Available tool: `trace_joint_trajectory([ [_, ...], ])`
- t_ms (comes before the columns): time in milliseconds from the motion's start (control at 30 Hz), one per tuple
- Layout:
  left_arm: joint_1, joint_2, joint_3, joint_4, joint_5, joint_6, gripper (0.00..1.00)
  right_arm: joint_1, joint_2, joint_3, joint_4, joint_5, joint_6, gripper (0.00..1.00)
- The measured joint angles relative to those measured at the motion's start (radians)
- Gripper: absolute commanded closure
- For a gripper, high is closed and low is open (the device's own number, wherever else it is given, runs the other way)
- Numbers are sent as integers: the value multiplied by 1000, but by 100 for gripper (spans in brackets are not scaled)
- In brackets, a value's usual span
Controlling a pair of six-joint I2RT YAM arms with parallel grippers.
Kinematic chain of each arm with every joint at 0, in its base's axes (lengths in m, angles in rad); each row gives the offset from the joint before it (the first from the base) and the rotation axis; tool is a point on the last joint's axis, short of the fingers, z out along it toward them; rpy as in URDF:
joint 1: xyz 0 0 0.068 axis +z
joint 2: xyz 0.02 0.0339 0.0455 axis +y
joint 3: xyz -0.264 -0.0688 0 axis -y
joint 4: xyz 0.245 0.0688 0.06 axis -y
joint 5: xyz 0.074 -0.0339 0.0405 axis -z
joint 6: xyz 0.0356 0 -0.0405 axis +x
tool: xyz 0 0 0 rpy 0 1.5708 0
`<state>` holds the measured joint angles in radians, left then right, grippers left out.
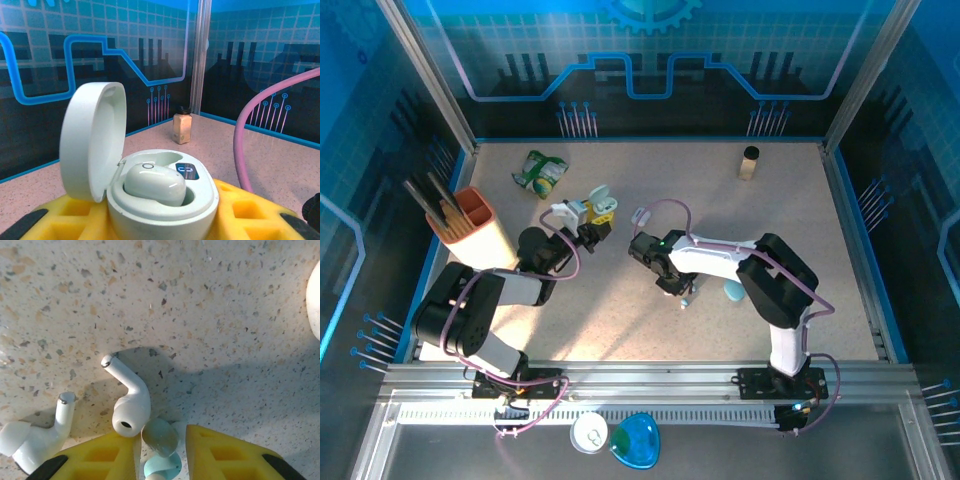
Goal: Insert wireless bluetooth earbuds into charging case
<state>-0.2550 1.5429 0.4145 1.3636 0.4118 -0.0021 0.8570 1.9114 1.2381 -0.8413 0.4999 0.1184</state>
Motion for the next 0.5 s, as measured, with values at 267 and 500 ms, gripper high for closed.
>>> trace_joint_trajectory([
  [267, 2, -1, -6, 4, 1, 0, 62, 1, 26, 10, -5, 17, -4, 77],
  [500, 2, -2, -6, 4, 3, 0, 62, 0, 27, 14, -4, 24, -3, 80],
])
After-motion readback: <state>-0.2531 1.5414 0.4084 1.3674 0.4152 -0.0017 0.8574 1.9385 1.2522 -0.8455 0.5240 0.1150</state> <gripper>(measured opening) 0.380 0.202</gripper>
